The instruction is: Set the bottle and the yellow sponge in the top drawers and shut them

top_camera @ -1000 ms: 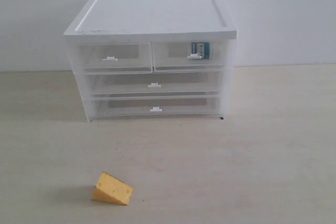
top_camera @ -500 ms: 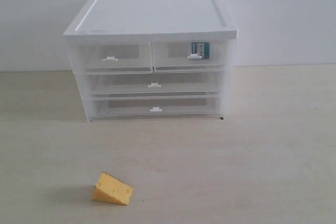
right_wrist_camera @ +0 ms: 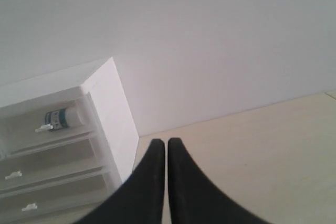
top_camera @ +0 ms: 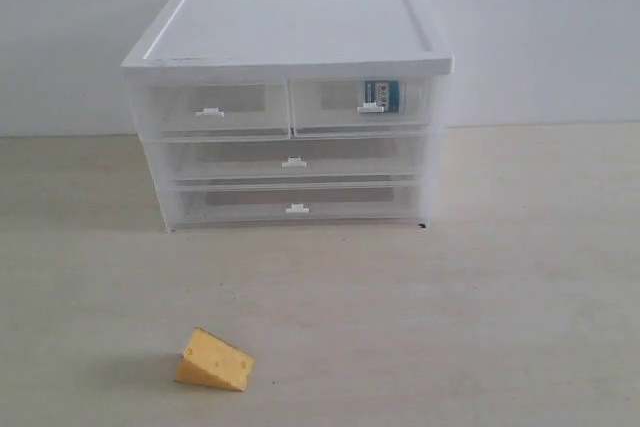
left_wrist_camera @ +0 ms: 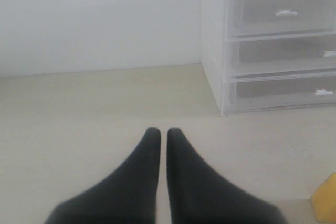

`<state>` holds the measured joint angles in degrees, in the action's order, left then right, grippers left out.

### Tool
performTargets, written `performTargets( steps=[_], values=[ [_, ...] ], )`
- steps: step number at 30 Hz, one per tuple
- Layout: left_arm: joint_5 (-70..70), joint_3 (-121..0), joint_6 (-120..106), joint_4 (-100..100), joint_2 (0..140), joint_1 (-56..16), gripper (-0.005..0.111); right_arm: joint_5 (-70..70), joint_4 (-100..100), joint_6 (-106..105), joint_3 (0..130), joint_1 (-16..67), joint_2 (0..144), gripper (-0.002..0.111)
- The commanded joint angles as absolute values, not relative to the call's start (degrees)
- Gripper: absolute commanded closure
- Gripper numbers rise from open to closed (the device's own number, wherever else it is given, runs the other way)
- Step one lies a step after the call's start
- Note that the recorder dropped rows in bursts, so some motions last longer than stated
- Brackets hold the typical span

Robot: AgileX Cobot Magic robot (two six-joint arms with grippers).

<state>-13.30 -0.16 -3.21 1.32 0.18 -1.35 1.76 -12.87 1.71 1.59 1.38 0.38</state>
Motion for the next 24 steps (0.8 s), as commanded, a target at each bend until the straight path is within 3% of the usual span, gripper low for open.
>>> performTargets(
  steps=[1,9,14,19,24],
  values=[
    [-12.9,0.0,-3.02,1.28,0.0,-1.22,0.103,-4.41,-12.05,0.42,0.0,1.16,0.0,0.108],
    [-11.5,0.0,-3.02,1.55,0.0,-1.22,0.103,1.65,-9.57,-3.74,0.0,1.16,0.0,0.108],
    [0.76,0.0,-1.63,0.45,0.0,-1.22,0.103,7.68,-9.99,-4.01,0.0,1.16,0.0,0.108],
    [15.79,0.0,14.75,0.44,0.0,-1.22,0.103,7.79,-10.13,-3.79,0.0,1.16,0.0,0.108],
    [19.89,0.0,35.35,1.69,0.0,-1.22,0.103,7.79,-10.13,-3.52,0.0,1.16,0.0,0.108]
  ],
)
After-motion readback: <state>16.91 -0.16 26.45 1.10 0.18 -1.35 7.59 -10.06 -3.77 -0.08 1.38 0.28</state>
